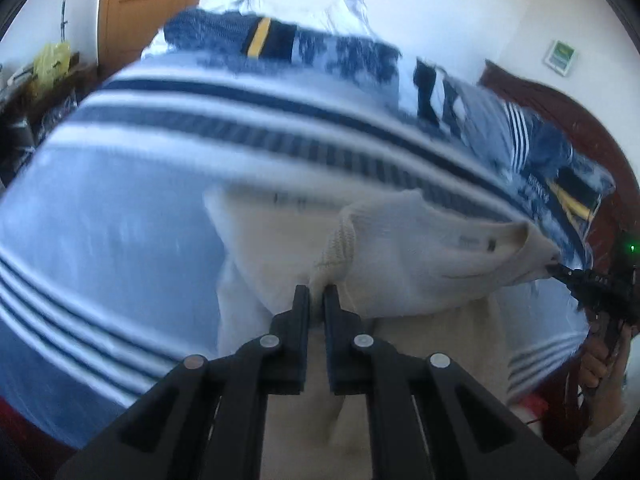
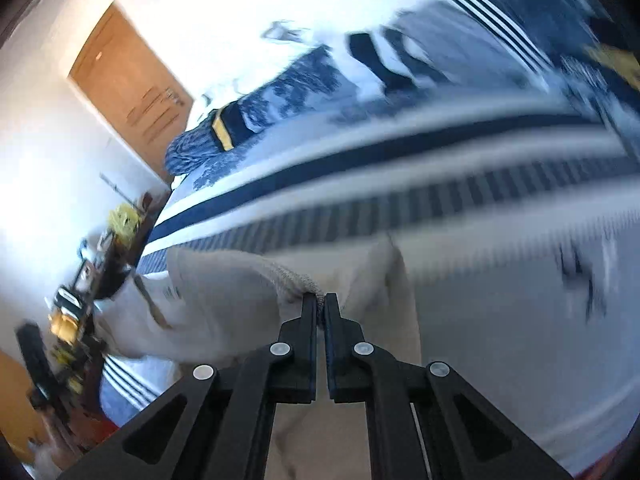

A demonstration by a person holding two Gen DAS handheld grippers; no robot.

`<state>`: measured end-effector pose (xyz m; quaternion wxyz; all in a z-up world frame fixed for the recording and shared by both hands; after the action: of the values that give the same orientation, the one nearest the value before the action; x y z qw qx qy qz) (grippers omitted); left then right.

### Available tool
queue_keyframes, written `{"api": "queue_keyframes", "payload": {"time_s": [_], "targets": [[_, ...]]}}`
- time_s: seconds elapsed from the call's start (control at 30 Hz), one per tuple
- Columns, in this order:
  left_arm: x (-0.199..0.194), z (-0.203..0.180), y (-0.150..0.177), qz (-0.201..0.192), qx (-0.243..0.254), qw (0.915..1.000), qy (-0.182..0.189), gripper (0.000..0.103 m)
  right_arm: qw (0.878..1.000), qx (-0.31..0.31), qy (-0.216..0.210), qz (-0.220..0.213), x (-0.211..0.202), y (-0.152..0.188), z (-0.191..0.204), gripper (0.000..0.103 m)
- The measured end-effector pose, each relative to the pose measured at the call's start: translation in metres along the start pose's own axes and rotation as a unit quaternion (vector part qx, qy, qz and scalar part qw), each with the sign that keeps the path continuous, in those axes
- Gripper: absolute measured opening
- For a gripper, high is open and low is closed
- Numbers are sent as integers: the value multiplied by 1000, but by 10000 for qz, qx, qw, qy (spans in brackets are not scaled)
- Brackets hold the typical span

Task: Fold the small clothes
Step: 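Pinch the sweater's collar end with both grippers and lift it, then fold the collar end over toward the hem with both grippers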

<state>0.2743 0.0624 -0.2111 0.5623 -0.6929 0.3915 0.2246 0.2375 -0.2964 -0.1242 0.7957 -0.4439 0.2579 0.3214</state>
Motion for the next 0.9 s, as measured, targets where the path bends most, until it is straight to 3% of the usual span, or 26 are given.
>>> {"api": "queue_keyframes", "payload": {"time_s": [0.1, 0.2, 0.23, 0.3, 0.33, 0.4, 0.47, 0.57, 0.63, 0.77, 0.9], "targets": [[22, 5, 50, 385, -248, 9989, 22, 7, 9988, 273, 317, 237, 20, 48, -25, 4], [18, 7, 74, 700, -429, 9966, 97, 8, 9971, 641, 208, 363, 23, 84, -41, 7], [10, 8, 79, 733, -538, 9955, 251, 8, 9968, 631, 356, 347, 18, 88, -43, 7], [-5, 10, 81, 729, -620, 9949, 310, 20, 9956, 805, 357, 305, 6, 95, -44, 10], [-16, 12, 80, 636, -665, 9952, 341, 24, 9953, 910, 133, 302, -3, 100, -43, 15], [-31, 14, 75, 475, -710, 9953, 457, 51, 9934, 1095, -199, 284, -15, 105, -40, 60], [-37, 18, 66, 376, -898, 9939, 522, 61, 9921, 1189, -315, 257, -21, 104, -35, 76], [-28, 31, 46, 528, -1382, 9884, 342, 65, 9879, 1433, -434, 402, -15, 105, -34, 76], [-11, 37, 33, 767, -1628, 9830, 373, 66, 9785, 1928, -507, 530, -5, 106, -42, 76], [12, 46, 27, 1028, -2014, 9729, 474, 66, 9717, 2286, -168, 573, 13, 91, -46, 76], [34, 55, 27, 1238, -2643, 9550, 522, 66, 9533, 2870, -346, 873, 41, 80, -50, 76]]}}
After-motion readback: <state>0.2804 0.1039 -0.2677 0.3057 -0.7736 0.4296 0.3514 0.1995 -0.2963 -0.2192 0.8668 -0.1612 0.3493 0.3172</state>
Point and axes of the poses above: each gripper's, at about its wrist camera, not at the fingertips, and x roughly the way its jaws point, z to its left, y to its underside, the point moved 3 cm from there along x, roughly the way its jaws point, and after that the axes turned 4 degrees about x, right-handed, at the moved point
